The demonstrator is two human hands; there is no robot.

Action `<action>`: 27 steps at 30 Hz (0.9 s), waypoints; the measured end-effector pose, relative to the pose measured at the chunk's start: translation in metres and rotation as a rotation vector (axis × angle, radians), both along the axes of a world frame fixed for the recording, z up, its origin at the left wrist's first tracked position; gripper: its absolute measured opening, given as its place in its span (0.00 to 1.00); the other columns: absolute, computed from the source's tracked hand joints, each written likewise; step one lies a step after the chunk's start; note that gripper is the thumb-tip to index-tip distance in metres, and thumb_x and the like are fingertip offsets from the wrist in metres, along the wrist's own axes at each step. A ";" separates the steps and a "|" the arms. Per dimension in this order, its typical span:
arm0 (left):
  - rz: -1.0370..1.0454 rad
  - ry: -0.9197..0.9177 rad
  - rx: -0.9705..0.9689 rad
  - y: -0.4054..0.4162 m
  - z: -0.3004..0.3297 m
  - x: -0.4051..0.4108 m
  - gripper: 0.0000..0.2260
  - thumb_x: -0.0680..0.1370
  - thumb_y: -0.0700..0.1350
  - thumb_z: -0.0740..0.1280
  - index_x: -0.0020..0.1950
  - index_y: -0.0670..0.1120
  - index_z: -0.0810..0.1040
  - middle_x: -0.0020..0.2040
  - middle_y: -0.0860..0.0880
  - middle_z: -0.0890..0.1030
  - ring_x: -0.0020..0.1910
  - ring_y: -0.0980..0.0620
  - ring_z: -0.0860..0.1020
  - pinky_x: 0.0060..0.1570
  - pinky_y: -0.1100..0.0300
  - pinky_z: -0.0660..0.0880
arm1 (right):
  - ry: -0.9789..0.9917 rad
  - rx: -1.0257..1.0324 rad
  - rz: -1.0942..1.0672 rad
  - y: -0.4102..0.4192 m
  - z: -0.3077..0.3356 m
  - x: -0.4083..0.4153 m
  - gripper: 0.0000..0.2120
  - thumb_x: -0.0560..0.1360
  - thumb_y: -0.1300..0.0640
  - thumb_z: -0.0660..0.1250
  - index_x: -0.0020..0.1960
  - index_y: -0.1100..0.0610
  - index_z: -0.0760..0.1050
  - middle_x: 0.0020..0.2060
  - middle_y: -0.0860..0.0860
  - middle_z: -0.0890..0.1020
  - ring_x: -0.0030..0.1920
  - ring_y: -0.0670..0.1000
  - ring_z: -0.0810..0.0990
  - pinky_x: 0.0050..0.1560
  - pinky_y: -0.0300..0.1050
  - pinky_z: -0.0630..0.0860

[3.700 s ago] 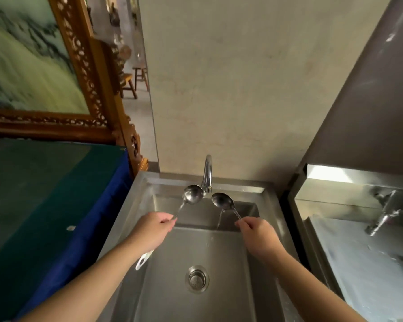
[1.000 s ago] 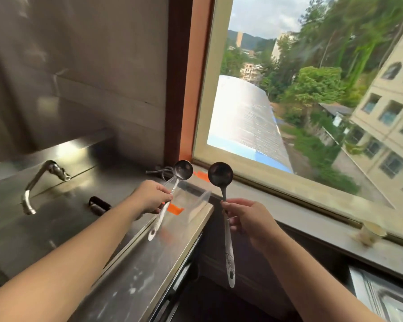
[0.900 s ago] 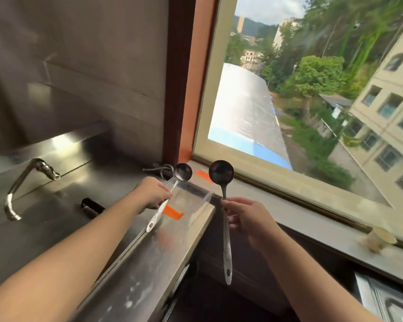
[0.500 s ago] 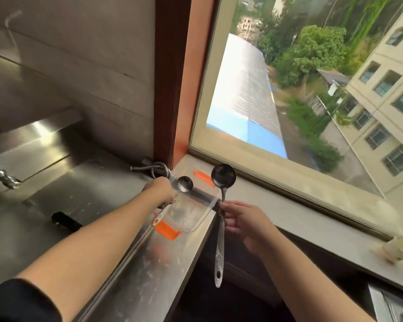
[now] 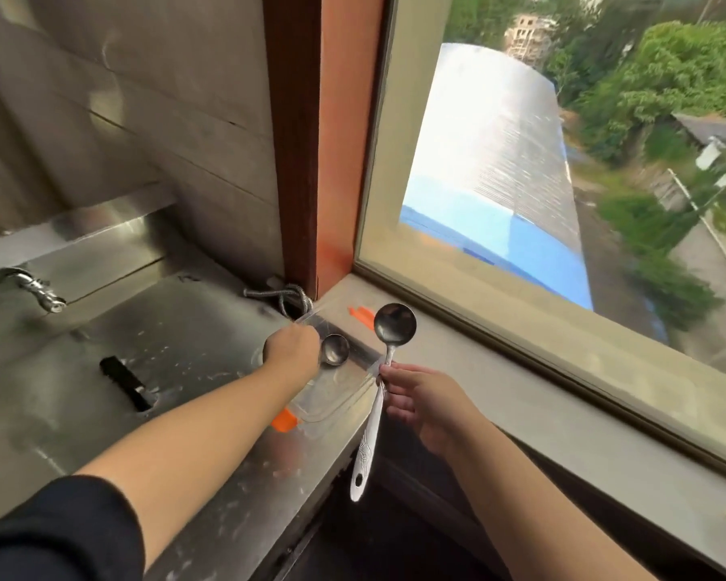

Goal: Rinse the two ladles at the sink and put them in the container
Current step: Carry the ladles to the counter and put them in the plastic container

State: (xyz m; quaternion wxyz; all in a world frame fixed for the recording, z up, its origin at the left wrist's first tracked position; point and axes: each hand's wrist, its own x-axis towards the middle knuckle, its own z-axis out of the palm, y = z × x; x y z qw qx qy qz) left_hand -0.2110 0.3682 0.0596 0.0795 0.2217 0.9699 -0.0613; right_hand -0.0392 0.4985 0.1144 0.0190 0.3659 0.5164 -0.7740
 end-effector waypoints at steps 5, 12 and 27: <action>-0.034 0.059 0.006 0.000 0.002 0.015 0.11 0.78 0.37 0.63 0.55 0.44 0.82 0.56 0.44 0.84 0.56 0.41 0.82 0.51 0.50 0.78 | -0.004 -0.031 0.078 0.024 -0.003 0.004 0.14 0.75 0.63 0.74 0.59 0.66 0.80 0.43 0.59 0.86 0.30 0.50 0.83 0.27 0.39 0.78; 0.147 -0.144 0.627 -0.026 0.034 0.054 0.07 0.77 0.50 0.71 0.46 0.50 0.86 0.45 0.51 0.87 0.46 0.51 0.82 0.50 0.55 0.78 | -0.006 -0.078 0.128 0.033 0.001 -0.002 0.18 0.75 0.66 0.73 0.63 0.68 0.76 0.38 0.58 0.85 0.29 0.51 0.84 0.27 0.40 0.80; 0.296 -1.039 1.195 -0.109 0.073 0.094 0.09 0.74 0.36 0.75 0.51 0.46 0.88 0.45 0.45 0.87 0.38 0.54 0.81 0.37 0.64 0.76 | 0.000 -0.159 0.037 -0.019 0.006 -0.036 0.05 0.78 0.68 0.70 0.53 0.65 0.77 0.39 0.59 0.84 0.30 0.52 0.85 0.27 0.40 0.81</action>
